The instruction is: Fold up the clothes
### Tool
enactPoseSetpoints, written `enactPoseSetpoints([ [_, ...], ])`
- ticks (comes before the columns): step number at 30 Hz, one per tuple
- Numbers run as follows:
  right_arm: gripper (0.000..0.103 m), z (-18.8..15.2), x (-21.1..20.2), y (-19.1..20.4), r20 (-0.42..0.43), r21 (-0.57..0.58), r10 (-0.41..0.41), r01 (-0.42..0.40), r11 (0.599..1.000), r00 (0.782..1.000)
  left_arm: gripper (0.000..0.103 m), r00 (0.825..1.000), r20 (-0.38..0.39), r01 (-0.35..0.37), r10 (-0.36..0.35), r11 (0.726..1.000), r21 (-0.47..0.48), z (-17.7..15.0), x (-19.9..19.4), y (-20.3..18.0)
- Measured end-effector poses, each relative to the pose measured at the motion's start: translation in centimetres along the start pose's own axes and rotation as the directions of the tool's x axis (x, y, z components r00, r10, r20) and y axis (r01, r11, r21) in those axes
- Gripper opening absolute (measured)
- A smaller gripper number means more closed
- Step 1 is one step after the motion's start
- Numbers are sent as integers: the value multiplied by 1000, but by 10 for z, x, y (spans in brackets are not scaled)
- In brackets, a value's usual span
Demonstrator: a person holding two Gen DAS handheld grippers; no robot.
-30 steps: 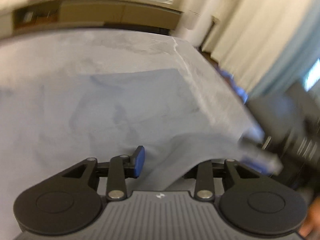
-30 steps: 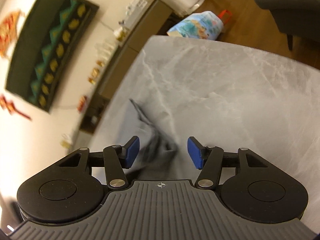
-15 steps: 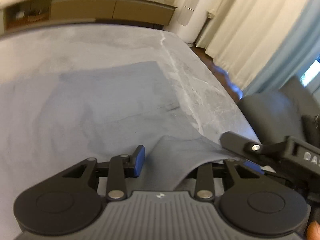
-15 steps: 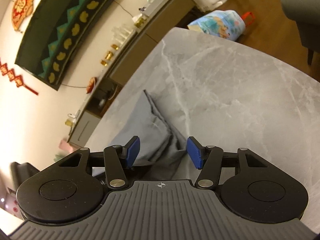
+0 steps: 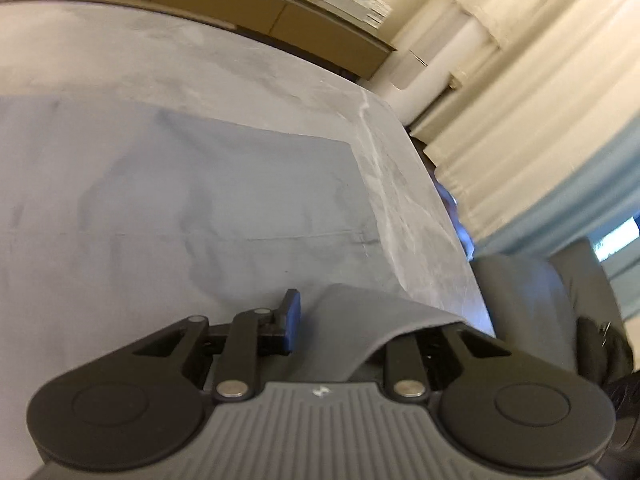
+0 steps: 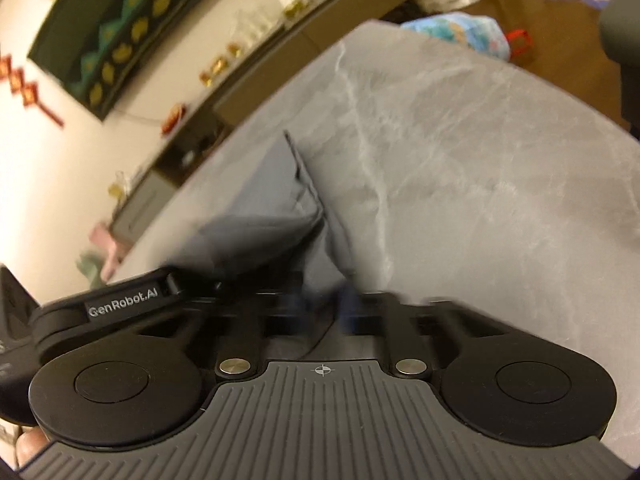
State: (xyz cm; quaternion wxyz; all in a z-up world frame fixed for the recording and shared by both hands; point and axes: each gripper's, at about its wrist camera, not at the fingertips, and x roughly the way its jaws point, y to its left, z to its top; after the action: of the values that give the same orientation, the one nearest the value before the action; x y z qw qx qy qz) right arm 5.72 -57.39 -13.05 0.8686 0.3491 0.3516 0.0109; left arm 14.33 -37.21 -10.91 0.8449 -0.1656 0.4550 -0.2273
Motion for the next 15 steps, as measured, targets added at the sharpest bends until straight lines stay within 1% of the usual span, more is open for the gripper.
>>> enactPoseSetpoints([
  [1, 0, 0, -6, -3, 12, 16, -11, 11, 1000, 1000, 23, 1000, 9, 1, -2, 1000, 30, -2, -1, -4],
  [2, 0, -1, -15, -5, 33, 29, -28, 28, 999, 999, 23, 1000, 15, -2, 1, 998, 68, -5, -1, -9],
  [4, 0, -4, -28, -10, 49, 46, -57, 55, 997, 997, 23, 999, 12, -35, 33, 981, 190, -14, 4, -26],
  [5, 0, -7, -30, -13, 49, 44, -75, 72, 996, 996, 24, 999, 10, -53, 52, 961, 271, -22, 9, -37],
  [6, 0, -8, -31, -17, 45, 47, -85, 83, 995, 995, 28, 997, 33, -74, 67, 938, 340, -29, 10, -46],
  [7, 0, -8, -32, -21, 41, 64, -79, 76, 995, 996, 28, 994, 56, -106, 92, 916, 388, -35, 12, -55],
  [8, 0, -7, -33, -26, 39, 95, -66, 62, 994, 997, 27, 990, 80, -139, 116, 890, 434, -41, 14, -63],
  [9, 0, -5, -34, -31, 38, 134, -55, 49, 990, 998, 30, 986, 101, -167, 135, 865, 474, -47, 16, -71],
  [10, 0, -5, -34, -35, 40, 175, -45, 38, 984, 998, 34, 984, 109, -175, 139, 851, 495, -50, 18, -75],
  [11, 0, -4, -35, -40, 42, 216, -36, 26, 976, 998, 40, 984, 112, -179, 141, 839, 513, -53, 19, -79],
  [12, 2, -3, -37, -44, 52, 255, -29, 15, 967, 998, 49, 987, 94, -160, 131, 840, 518, -52, 19, -79],
  [13, 12, -3, -39, -48, 71, 291, -26, 4, 957, 997, 51, 995, 51, -96, 82, 863, 497, -50, 11, -76],
  [14, 15, -2, -42, -48, 88, 310, -30, 1, 951, 996, 58, 1000, 2, -2, 1, 891, 453, -49, -2, -67],
  [15, 15, 0, -46, -47, 103, 307, -42, 8, 952, 994, 70, 996, -42, 93, -83, 910, 404, -49, -15, -59],
])
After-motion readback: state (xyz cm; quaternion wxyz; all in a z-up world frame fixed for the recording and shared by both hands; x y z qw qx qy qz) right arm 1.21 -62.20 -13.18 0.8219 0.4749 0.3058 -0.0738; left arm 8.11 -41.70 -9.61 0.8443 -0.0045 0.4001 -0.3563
